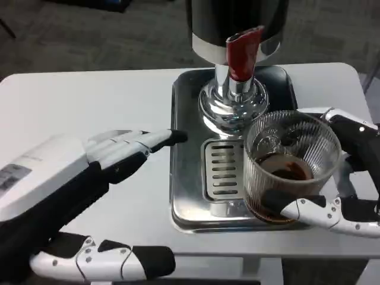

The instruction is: Grasp the cup under the faucet to collect the drink, then remove the cup.

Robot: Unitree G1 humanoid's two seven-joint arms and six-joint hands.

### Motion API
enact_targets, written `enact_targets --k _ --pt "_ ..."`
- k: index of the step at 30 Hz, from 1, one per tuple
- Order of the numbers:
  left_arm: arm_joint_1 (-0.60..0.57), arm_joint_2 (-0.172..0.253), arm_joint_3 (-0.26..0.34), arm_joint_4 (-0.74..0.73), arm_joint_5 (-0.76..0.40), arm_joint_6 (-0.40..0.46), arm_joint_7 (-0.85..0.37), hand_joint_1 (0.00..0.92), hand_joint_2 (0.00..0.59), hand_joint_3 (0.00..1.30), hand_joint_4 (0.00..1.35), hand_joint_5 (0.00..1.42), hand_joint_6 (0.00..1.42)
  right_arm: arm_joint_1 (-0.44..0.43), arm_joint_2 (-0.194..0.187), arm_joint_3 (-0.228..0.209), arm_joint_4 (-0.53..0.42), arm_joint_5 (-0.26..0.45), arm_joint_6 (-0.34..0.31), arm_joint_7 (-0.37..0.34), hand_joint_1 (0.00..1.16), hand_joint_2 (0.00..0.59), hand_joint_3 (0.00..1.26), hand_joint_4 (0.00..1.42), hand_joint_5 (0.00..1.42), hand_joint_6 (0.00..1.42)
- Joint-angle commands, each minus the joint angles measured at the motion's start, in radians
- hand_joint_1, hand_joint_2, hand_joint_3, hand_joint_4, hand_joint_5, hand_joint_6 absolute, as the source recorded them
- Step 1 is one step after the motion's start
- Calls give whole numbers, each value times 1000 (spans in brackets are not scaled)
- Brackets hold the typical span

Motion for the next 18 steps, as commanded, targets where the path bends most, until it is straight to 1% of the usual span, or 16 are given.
enact_targets --k 1,9,10,13,18 --pt "26 8 31 -48 -18 17 -18 0 56 80 0 66 54 -16 3 6 -48 15 -5 6 892 164 1057 1242 1423 1424" --pt "57 17 58 -116 -9 38 -47 0 57 60 0 40 42 -21 3 11 -51 14 -3 20 892 165 1062 1242 1424 1424" --pt "59 18 62 -122 -6 42 -50 0 50 53 0 31 35 -20 3 11 -51 14 -5 21 892 165 1064 1242 1424 1424" --pt "71 25 80 -147 7 57 -63 0 54 40 0 26 28 -17 -5 10 -52 15 -14 31 892 163 1066 1242 1424 1424" --pt "100 14 107 -178 18 61 -73 0 58 32 0 14 13 -5 -12 8 -65 20 -13 48 892 160 1068 1242 1424 1424"
